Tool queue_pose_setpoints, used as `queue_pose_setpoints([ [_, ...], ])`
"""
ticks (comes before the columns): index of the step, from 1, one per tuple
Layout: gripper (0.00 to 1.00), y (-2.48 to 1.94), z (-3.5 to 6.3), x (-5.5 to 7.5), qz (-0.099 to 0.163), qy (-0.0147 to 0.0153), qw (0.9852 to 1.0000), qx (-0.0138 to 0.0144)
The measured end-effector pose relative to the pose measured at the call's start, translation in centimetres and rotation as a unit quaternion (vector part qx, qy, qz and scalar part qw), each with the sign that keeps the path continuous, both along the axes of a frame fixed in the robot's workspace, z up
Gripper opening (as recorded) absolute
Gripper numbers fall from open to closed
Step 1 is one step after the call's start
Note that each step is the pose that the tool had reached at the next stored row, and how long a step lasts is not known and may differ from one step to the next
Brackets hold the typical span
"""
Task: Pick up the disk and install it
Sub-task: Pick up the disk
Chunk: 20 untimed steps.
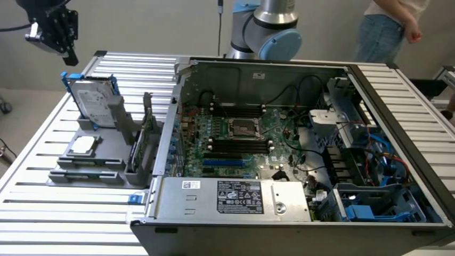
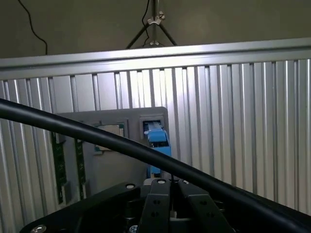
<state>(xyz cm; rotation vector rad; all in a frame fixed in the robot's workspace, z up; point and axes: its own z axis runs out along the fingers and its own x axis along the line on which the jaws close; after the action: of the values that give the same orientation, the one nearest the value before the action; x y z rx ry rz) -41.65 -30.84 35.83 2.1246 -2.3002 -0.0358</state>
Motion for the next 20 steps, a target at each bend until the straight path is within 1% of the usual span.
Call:
queue_pose_setpoints([
  [3, 0.30, 0.00, -0.02, 0.0, 0.000, 0.0001, 1.0000, -0.0001],
  [4, 0.30, 0.00, -0.05, -0.1, 0.000, 0.0001, 1.0000, -0.0001],
  [5, 0.36, 0.01, -0.09, -0.1, 0.000, 0.0002, 1.0000, -0.0002],
  [6, 0.36, 0.01, -0.15, -0.2, 0.001, 0.0003, 1.0000, -0.0004],
  [7, 0.47, 0.01, -0.25, -0.2, 0.001, 0.0004, 1.0000, -0.0007],
  [9, 0.47, 0.00, -0.54, -0.3, 0.003, 0.0005, 1.0000, -0.0009],
  [10, 0.54, 0.00, -0.72, -0.3, 0.005, 0.0004, 1.0000, -0.0009],
  [20, 0.54, 0.00, -2.54, -0.4, 0.024, 0.0004, 0.9997, -0.0009],
])
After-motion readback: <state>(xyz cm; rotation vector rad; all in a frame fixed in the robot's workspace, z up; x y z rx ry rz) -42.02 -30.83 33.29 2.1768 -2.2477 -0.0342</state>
